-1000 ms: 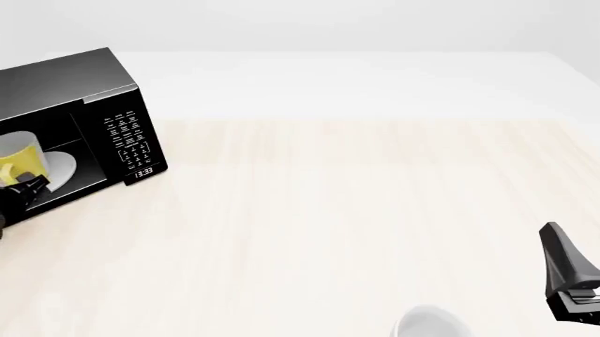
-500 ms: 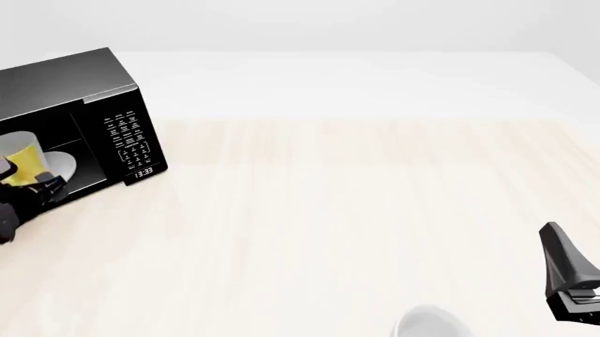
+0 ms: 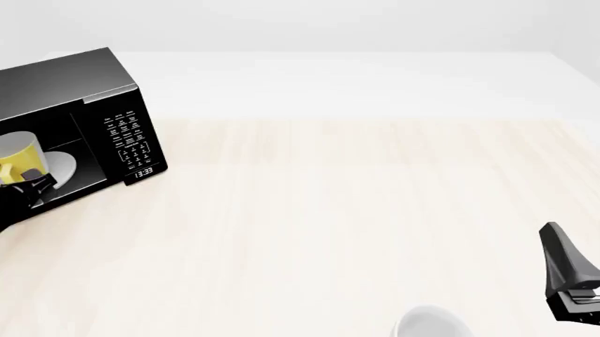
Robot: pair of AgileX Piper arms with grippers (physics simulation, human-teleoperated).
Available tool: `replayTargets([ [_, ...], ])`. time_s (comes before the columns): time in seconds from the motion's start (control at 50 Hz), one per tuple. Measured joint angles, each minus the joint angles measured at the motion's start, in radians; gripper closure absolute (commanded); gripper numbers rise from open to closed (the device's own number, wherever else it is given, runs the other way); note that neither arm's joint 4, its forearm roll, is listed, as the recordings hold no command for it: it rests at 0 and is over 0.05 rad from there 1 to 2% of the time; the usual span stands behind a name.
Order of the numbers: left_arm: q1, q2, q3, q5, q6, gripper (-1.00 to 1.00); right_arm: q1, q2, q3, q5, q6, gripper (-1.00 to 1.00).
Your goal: Put the yellow and white mug in the microwave and close it.
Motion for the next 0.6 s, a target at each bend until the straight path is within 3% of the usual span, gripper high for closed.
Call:
replayTargets([
  [0.6,-0.042,-0.414,0.09,0.219,0.053,-1.0,0.0,0.0,0.0,0.0,0.0,-1.0],
])
